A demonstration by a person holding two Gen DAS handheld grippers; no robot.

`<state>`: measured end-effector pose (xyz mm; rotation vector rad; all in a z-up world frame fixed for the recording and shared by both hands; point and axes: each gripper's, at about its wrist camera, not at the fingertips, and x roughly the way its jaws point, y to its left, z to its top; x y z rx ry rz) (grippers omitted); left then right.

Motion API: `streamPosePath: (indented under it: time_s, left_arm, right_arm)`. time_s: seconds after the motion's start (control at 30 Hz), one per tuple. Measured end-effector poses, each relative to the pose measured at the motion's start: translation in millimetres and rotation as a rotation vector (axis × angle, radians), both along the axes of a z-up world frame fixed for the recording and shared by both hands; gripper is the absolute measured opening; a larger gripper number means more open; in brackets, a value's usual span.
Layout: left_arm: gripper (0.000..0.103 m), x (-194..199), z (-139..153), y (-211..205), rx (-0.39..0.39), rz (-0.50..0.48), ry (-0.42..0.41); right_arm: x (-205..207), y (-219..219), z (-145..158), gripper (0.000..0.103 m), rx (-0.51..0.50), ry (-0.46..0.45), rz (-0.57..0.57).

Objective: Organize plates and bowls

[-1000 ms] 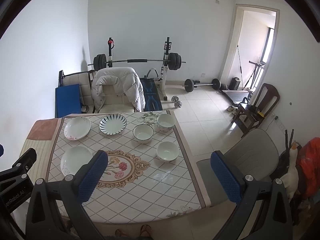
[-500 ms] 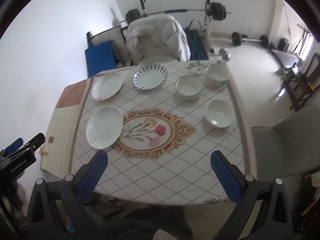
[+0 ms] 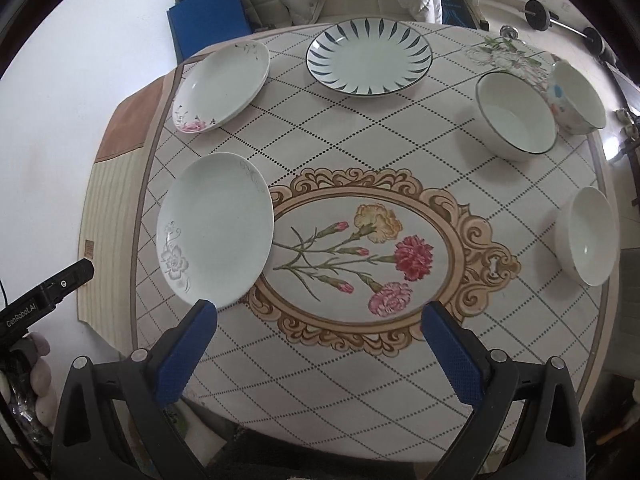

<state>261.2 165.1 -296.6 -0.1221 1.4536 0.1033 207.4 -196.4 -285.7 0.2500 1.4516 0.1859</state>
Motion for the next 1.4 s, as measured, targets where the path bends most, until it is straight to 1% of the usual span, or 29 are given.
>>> streamPosePath:
  time_s: [0.03,0.1,0.17,0.2,0.23,0.27,0.3,0.33,0.37,0.4,0.43,0.5,0.57,0.63,0.67,0.7,0.73,0.77,0.8,0.87,0.9,0.93,1.13,1.27,1.4]
  left_arm:
    - [0.084,10.0,-11.8,6.1,-0.015,-0.008,0.025]
    - [0.078,28.7,-35.8,18.2,-0.061,-0.012,0.075]
    - [0.067,42.9,-56.4,26.7,-0.106,-0.021,0.11]
    - [0.064,49.4,-66.0,29.5,-0.108,-0.035,0.124]
    - [0.057,55.3,-74.5,30.4,-0.111,-0.054,0.132]
    - [0.054,59.5,-81.6,29.9,-0.117,-0.072,0.137]
    - [0.053,64.0,-89.7,29.2,-0.129,-0.09,0.148]
    - [0.048,67.5,-97.5,28.6,-0.144,-0.102,0.163]
    - [0.043,70.7,-104.6,28.1,-0.154,-0.113,0.177]
    - [0.041,72.9,-111.1,27.6,-0.163,-0.122,0.189]
    - [0.04,74.1,-116.6,27.8,-0.171,-0.126,0.204]
    - [0.037,74.0,-124.2,27.8,-0.194,-0.136,0.223]
    - [0.034,72.7,-129.6,27.4,-0.197,-0.143,0.234]
    - [0.033,71.4,-130.2,26.1,-0.217,-0.153,0.221]
    - [0.03,71.1,-128.7,24.6,-0.22,-0.161,0.212]
    - [0.027,71.6,-128.7,24.1,-0.23,-0.166,0.213]
    - [0.027,71.2,-127.8,23.2,-0.228,-0.168,0.208]
    - [0.027,71.4,-127.9,21.8,-0.226,-0.168,0.205]
    - [0.027,71.0,-127.0,21.5,-0.226,-0.165,0.2]
    - [0.026,70.0,-125.4,21.9,-0.226,-0.153,0.189]
    - [0.025,68.8,-122.8,25.1,-0.224,-0.145,0.184]
    - [0.023,67.5,-123.6,26.5,-0.221,-0.138,0.178]
    - [0.022,56.0,-109.3,16.8,-0.183,-0.142,0.153]
    - [0.022,54.6,-93.5,4.8,-0.181,-0.159,0.14]
    - [0.022,58.8,-74.2,-21.6,-0.19,-0.187,0.116]
  right_arm:
    - [11.8,5.6,-11.4,0.103,0.004,0.024,-0.006]
    - [33.9,17.4,-31.5,0.103,0.017,0.061,-0.015]
    - [54.5,31.4,-50.8,0.103,0.023,0.1,-0.023]
    - [64.0,37.9,-61.1,0.103,0.032,0.12,-0.022]
    - [72.5,44.4,-70.9,0.102,0.039,0.138,-0.022]
    - [80.4,50.9,-80.5,0.1,0.05,0.155,-0.017]
    - [87.4,56.9,-89.9,0.095,0.063,0.172,-0.013]
    - [93.4,62.8,-98.7,0.092,0.078,0.187,-0.008]
    - [98.5,67.6,-106.9,0.086,0.093,0.2,-0.004]
    - [101.9,71.2,-114.4,0.08,0.102,0.215,-0.001]
    - [104.4,75.0,-121.3,0.078,0.112,0.233,0.001]
    - [108.6,79.8,-132.6,0.069,0.144,0.261,-0.001]
    - [110.8,84.2,-141.1,0.068,0.158,0.289,-0.005]
    - [112.3,89.5,-148.9,0.062,0.185,0.318,-0.003]
    - [112.3,90.8,-151.9,0.054,0.195,0.327,-0.009]
    - [112.5,91.8,-155.0,0.048,0.198,0.333,-0.017]
    - [113.1,93.1,-158.1,0.045,0.199,0.338,-0.023]
    - [113.5,93.6,-161.0,0.037,0.2,0.343,-0.031]
    - [113.9,93.7,-163.4,0.033,0.199,0.347,-0.04]
    - [114.2,93.7,-165.1,0.03,0.204,0.343,-0.049]
    - [113.7,93.1,-165.1,0.024,0.195,0.338,-0.046]
    - [112.5,92.2,-164.5,0.022,0.189,0.332,-0.041]
    - [106.9,91.0,-163.2,0.019,0.207,0.327,0.01]
    - [104.4,78.5,-158.0,0.019,0.216,0.314,0.001]
    - [105.0,55.3,-145.8,0.019,0.239,0.293,-0.027]
